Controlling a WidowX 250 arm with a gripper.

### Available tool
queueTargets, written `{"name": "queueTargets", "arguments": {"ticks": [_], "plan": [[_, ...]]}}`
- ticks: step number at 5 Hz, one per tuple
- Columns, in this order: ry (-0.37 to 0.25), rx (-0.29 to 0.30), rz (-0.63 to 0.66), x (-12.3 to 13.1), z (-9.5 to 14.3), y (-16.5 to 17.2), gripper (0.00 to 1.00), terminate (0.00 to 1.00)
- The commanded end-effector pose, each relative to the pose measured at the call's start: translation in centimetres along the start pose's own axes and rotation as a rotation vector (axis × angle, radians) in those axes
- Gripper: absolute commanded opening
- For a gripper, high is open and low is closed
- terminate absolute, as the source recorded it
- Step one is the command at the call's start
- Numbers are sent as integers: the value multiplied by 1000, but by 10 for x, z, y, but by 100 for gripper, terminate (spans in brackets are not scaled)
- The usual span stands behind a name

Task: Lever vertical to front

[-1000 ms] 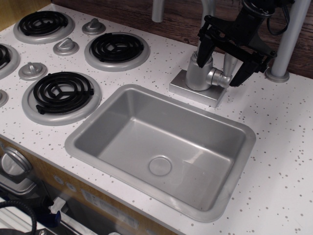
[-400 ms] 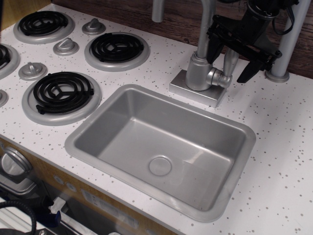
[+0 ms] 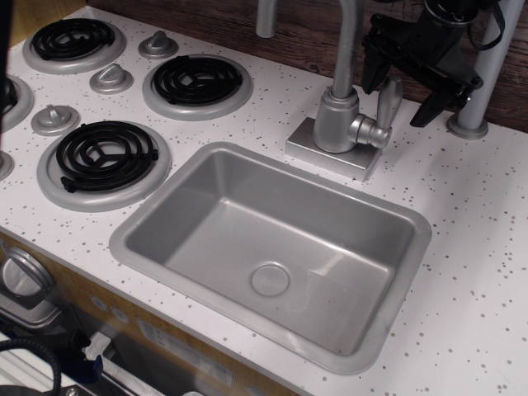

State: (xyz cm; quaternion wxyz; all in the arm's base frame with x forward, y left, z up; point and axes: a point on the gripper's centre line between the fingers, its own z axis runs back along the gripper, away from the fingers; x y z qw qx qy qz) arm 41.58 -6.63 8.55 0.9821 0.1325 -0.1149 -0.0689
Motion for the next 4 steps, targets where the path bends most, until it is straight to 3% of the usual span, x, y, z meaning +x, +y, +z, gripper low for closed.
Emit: {"name": "queueTargets", "arguments": {"ticks": [1,3,4], "plan": [[-56,16,23,16,14,12,0,0],[-7,24,41,3,11,11,0,0],[78,14,59,-15,9,14,0,0]]}}
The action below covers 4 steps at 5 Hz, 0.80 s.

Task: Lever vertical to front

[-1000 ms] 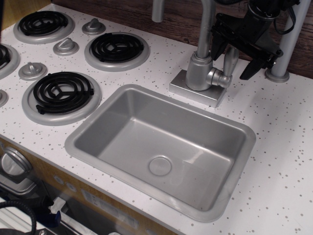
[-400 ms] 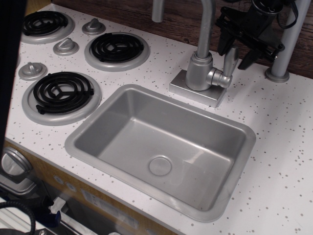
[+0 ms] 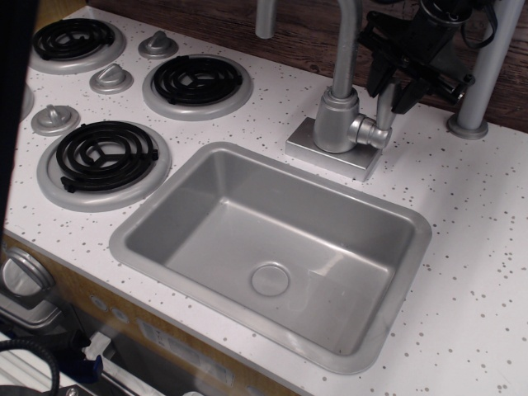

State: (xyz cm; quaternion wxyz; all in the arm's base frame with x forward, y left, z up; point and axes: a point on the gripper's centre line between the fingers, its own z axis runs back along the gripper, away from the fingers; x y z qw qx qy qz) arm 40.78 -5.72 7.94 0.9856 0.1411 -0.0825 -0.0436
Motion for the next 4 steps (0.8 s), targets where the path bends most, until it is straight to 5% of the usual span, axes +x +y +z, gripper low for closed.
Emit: {"name": "queueTargets", "arguments": {"ticks": [1,4], "plan": [[70,-26,28,-17,11,8,0,0],[85,-144,63,-28,-22,4,0,0]]}}
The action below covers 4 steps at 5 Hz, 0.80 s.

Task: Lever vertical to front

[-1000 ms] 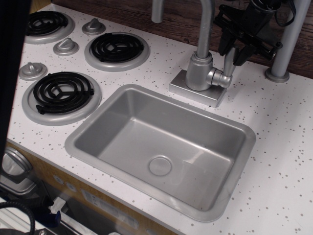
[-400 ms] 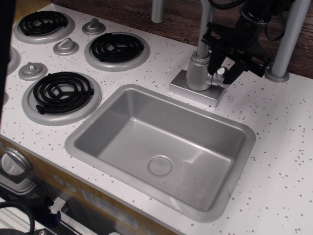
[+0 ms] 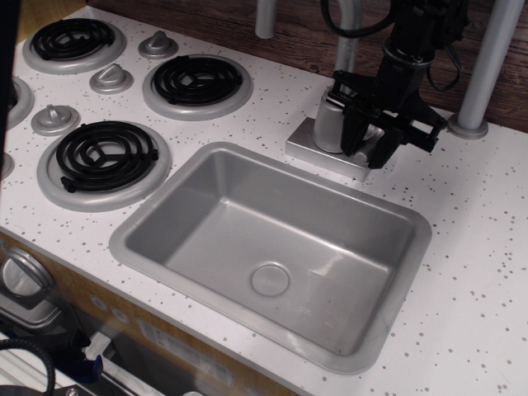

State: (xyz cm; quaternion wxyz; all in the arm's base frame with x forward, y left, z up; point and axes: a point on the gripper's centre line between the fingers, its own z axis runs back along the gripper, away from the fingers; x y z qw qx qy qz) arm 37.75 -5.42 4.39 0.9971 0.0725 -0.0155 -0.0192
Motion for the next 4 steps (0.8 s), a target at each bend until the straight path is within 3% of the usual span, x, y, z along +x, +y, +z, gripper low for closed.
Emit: {"name": "queueTargets", "arguments": {"ticks": [1,3,4], "plan": [[-55,4,30,4,13,11,100,0],[-41,55,97,-17,36,8,100,0],[-43,70,121,-27,44,8,100,100]]}}
